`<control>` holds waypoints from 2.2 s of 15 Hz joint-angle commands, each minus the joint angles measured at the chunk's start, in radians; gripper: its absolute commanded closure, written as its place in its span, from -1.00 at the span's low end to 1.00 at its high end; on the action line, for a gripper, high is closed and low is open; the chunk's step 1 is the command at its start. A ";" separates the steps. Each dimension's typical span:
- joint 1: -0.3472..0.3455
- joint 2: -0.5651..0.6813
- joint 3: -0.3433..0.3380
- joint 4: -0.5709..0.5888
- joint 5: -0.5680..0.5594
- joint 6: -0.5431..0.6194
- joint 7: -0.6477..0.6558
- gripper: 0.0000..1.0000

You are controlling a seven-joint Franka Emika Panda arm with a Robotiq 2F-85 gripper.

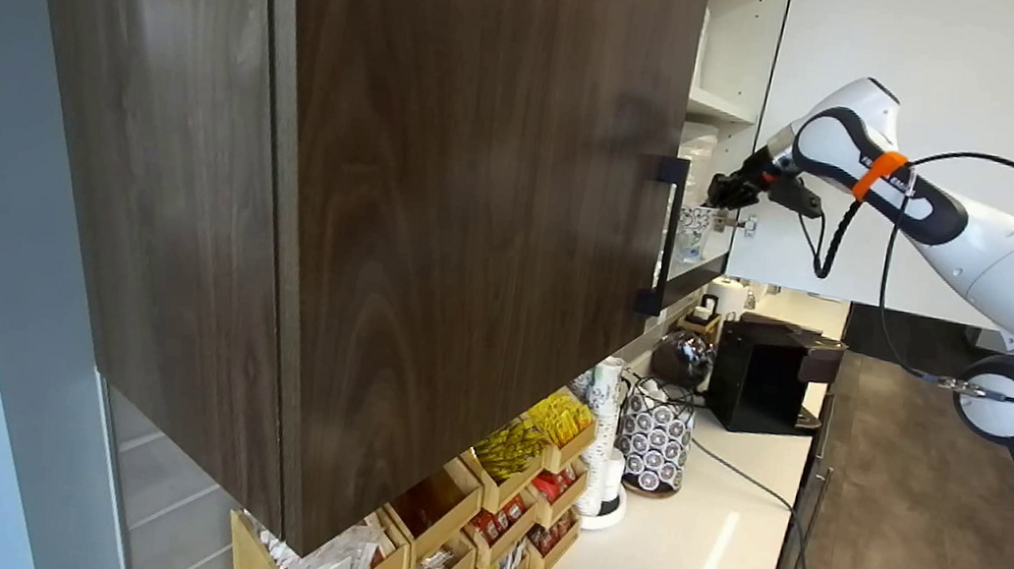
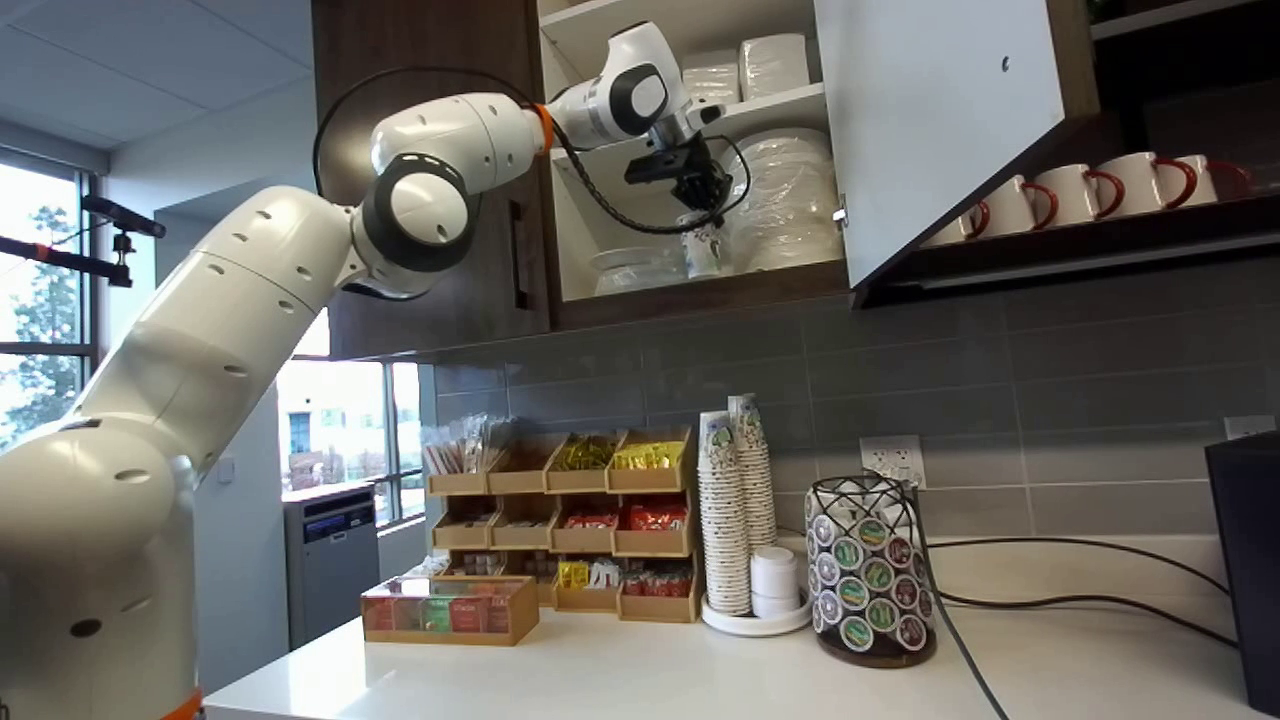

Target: Put the coffee cup on the bottom shelf of the upper cabinet on the left

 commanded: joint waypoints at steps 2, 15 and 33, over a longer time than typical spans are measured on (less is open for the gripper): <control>0.008 0.025 -0.017 0.034 -0.019 0.009 0.031 0.98; -0.030 -0.023 -0.027 0.057 0.001 0.005 -0.015 -0.99; -0.261 -0.141 0.181 0.149 0.091 -0.348 -0.250 -1.00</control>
